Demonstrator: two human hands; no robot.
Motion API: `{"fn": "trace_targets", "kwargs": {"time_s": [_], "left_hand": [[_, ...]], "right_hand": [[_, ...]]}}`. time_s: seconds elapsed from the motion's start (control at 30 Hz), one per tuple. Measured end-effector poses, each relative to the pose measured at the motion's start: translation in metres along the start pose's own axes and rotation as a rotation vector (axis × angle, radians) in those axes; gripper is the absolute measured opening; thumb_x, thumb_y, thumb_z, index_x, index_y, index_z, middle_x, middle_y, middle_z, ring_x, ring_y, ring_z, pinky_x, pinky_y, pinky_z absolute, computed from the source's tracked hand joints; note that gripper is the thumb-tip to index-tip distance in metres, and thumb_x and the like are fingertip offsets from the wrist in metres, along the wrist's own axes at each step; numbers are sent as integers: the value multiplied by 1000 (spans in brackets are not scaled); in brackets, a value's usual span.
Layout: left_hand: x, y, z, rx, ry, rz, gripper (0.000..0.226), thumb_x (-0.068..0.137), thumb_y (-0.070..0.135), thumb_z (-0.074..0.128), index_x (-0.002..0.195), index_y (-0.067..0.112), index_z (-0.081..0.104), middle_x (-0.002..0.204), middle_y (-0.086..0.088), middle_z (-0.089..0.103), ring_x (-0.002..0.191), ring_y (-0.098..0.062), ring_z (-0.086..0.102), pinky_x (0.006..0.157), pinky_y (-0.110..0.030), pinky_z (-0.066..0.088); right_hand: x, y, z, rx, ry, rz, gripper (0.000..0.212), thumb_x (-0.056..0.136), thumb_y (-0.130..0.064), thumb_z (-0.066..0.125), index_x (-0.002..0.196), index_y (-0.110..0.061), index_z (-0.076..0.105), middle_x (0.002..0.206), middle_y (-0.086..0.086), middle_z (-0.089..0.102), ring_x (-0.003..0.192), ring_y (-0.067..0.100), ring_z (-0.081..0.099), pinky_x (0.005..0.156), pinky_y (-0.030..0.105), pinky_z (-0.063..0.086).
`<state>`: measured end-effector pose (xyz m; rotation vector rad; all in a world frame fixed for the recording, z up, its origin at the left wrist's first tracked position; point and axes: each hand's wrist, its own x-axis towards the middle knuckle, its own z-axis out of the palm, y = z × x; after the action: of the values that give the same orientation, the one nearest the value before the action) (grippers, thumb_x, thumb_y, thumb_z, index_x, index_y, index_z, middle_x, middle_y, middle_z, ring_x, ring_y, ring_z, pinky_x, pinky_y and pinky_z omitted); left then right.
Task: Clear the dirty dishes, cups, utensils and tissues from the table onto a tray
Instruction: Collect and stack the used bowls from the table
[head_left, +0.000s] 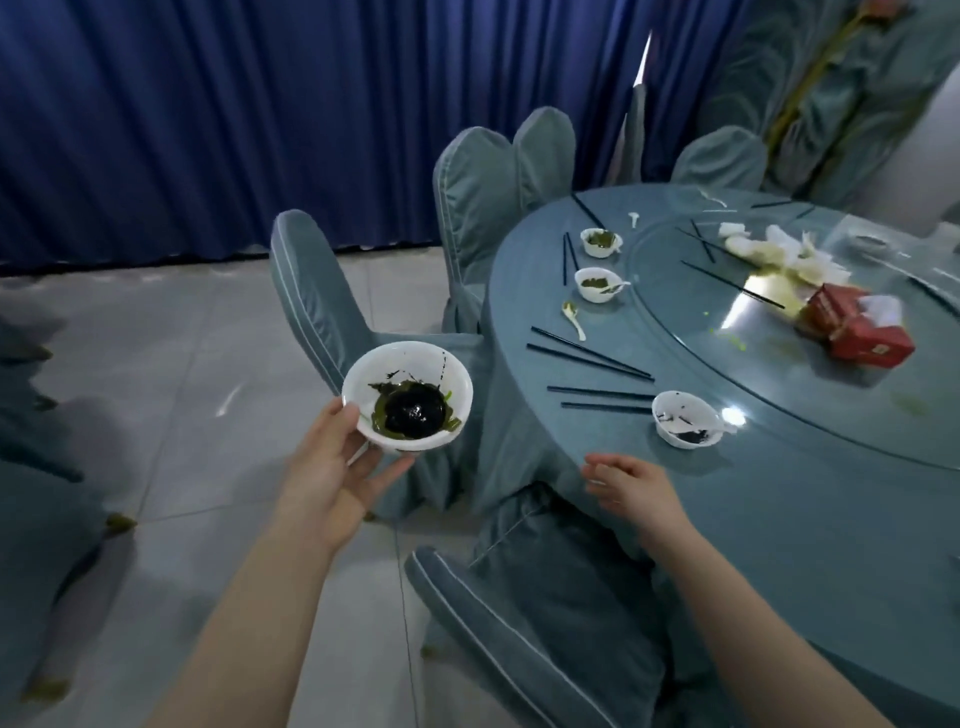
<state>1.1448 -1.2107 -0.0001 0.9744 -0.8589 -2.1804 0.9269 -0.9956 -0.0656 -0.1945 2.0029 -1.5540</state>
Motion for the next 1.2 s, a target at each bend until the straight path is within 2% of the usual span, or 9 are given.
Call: {"fn": "trace_targets", "kwargs": {"time_s": [0.07, 0.2, 0.4, 0.6, 0.73, 0.83, 0.93, 1.07, 1.2], "left_hand": [[32, 12, -1, -10, -12, -37, 12, 95, 22, 54, 101, 21, 65, 102, -11, 70, 93, -29, 67, 62, -40, 58], [104, 45, 2, 81, -139, -62, 15, 98, 21, 49, 105, 23, 62, 105, -9, 67, 97, -27, 63, 60, -39, 59], [202, 99, 0, 165, -313, -143, 25, 97, 22, 50, 120, 19, 58, 105, -8, 69, 92, -24, 68, 61, -37, 58], [276, 115, 31, 219, -427, -297, 19, 98, 20, 47, 114, 19, 58, 111, -12, 64, 97, -28, 63, 73, -46, 59], [319, 108, 61, 289, -559, -355, 31, 96, 22, 48, 126, 19, 55, 116, -10, 64, 100, -27, 63, 78, -46, 58], [352, 94, 80, 340, -596, -401, 26, 95, 24, 50, 119, 21, 58, 112, -8, 66, 97, -25, 65, 74, -44, 59], [385, 75, 105, 375, -613, -457, 22, 87, 25, 57, 108, 22, 61, 106, -6, 69, 90, -23, 70, 70, -44, 59], [423, 53, 160, 455, -611, -504, 36, 75, 27, 63, 110, 20, 59, 106, -7, 69, 87, -23, 72, 66, -43, 59], [445, 23, 215, 509, -644, -544, 36, 74, 28, 65, 110, 21, 63, 108, -8, 71, 91, -25, 71, 67, -45, 58]], "right_hand": [[15, -5, 19, -5, 31, 12, 12, 89, -5, 60, 92, -11, 70, 84, 5, 70, 74, 15, 64, 61, 18, 53], [57, -18, 55, -86, 137, 5, 14, 89, -7, 61, 91, -18, 70, 94, 4, 72, 88, 18, 66, 83, 31, 54], [94, -29, 112, -61, 334, 57, 17, 92, -5, 55, 98, -14, 68, 86, -4, 71, 76, 7, 65, 55, 12, 46], [110, -27, 140, -51, 545, 82, 15, 88, -9, 60, 91, -20, 70, 90, -4, 72, 83, 7, 65, 70, 20, 48], [121, -15, 121, -158, 639, 157, 20, 87, -13, 61, 103, -19, 72, 100, -5, 71, 93, 9, 64, 86, 27, 49], [139, -8, 96, -217, 728, 223, 23, 88, -16, 60, 109, -18, 70, 107, -3, 70, 101, 15, 64, 92, 32, 48], [166, 0, 64, -342, 809, 227, 27, 91, -12, 53, 113, -14, 68, 113, 2, 69, 106, 20, 62, 90, 27, 43], [204, -1, 6, -599, 893, 279, 34, 90, -6, 48, 114, -17, 69, 120, 7, 66, 108, 31, 59, 86, 34, 46], [233, -1, -46, -781, 904, 357, 41, 82, 4, 48, 109, -18, 71, 113, 10, 64, 106, 33, 53, 75, 37, 49]]}}
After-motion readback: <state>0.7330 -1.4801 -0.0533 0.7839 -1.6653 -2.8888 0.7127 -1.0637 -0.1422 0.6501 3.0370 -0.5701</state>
